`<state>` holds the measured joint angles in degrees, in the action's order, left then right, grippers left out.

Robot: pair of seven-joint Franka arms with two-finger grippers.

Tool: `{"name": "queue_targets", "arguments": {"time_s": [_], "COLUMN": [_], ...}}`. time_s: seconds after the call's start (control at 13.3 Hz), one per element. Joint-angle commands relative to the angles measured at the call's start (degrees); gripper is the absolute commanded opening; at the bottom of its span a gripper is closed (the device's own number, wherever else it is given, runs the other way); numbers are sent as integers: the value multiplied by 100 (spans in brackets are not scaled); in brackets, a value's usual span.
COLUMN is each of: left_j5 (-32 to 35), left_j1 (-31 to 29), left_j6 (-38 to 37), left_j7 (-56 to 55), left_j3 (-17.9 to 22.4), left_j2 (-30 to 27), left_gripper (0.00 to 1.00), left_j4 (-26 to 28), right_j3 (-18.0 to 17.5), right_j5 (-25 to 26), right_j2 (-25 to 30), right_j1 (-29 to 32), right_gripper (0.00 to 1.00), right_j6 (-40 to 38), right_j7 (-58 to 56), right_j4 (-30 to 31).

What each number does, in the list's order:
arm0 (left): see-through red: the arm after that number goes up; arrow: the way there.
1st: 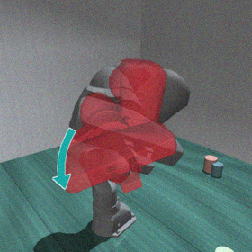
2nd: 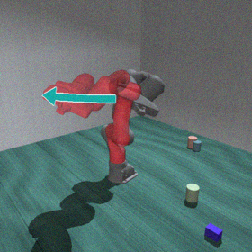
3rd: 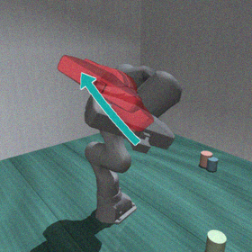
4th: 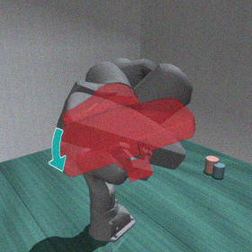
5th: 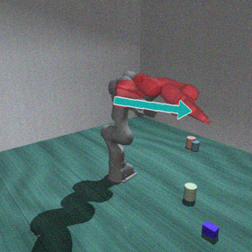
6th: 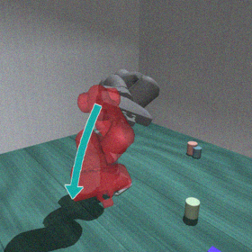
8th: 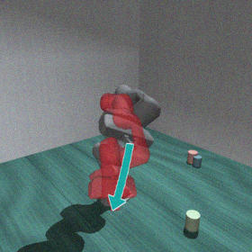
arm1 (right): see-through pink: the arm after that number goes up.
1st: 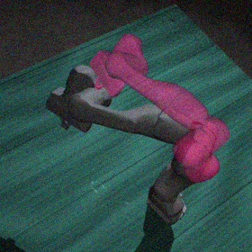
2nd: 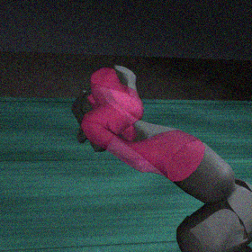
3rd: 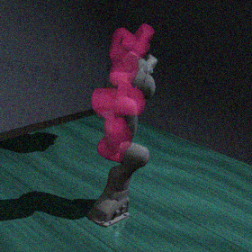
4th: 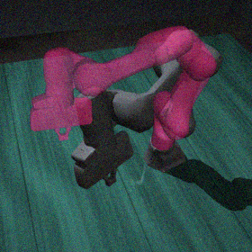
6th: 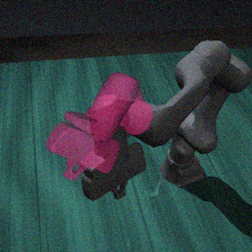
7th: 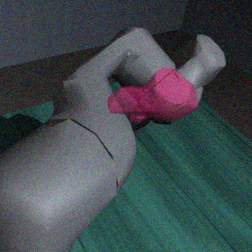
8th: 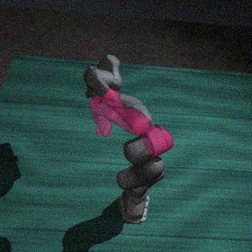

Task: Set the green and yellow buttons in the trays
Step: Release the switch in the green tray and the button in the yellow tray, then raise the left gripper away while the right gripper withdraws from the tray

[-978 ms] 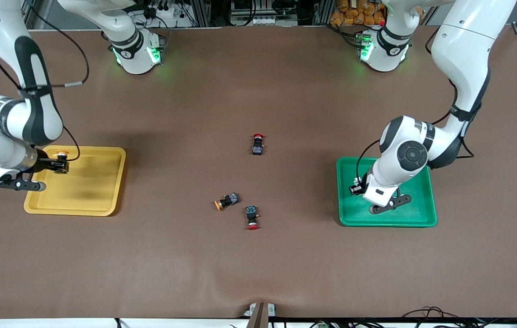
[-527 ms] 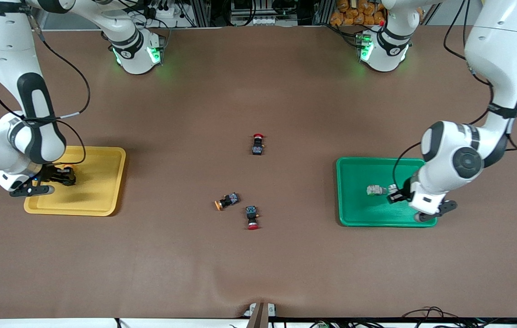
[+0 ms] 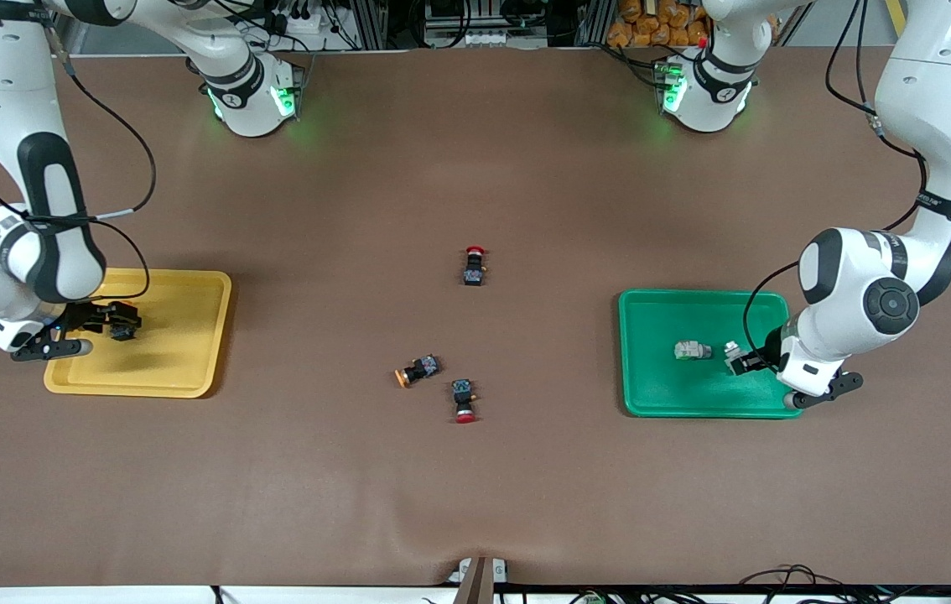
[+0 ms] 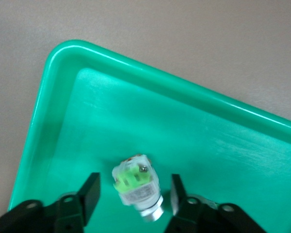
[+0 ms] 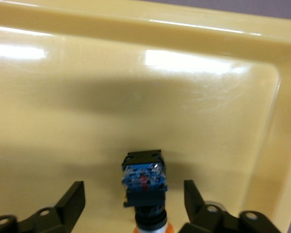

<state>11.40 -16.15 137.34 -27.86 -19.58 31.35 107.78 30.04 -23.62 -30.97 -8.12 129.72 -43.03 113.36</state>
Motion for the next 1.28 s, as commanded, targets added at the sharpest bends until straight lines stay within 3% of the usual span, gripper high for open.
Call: {"name": "queue_targets", "arguments": {"time_s": [0.0, 0.23, 0.53, 0.75, 0.9, 1.2], "left_j5": [64, 64, 38, -33, -33, -532], "left_j1": [24, 7, -19, -98, -116, -134], "left_j6": [-345, -1784, -3131, -3782, -3986, -4566], "left_j7": [35, 87, 954, 1923, 1951, 2197], "left_j3": [-73, -257, -363, -328, -354, -310], "left_j2": [-277, -699, -1252, -1674, -2016, -2650], "left_gripper": [100, 100, 100, 100, 100, 100], "left_j4": [-134, -931, -1996, -2147, -2156, -2138], "right_j3": [230, 529, 468, 442, 110, -191], "right_j5": [-65, 41, 393, 323, 287, -309], "right_j2": [-58, -23, 108, 267, 285, 285], "right_j1": [-48, -303, -593, -935, -981, -1313], "right_gripper": [100, 100, 100, 100, 100, 100], "right_j6": [-1060, -2315, -3347, -3445, -3401, -3217], "right_j7": [188, 1029, 2771, 3824, 4590, 6259], "right_j4": [-612, -1199, -1650, -1659, -1694, -1738]}}
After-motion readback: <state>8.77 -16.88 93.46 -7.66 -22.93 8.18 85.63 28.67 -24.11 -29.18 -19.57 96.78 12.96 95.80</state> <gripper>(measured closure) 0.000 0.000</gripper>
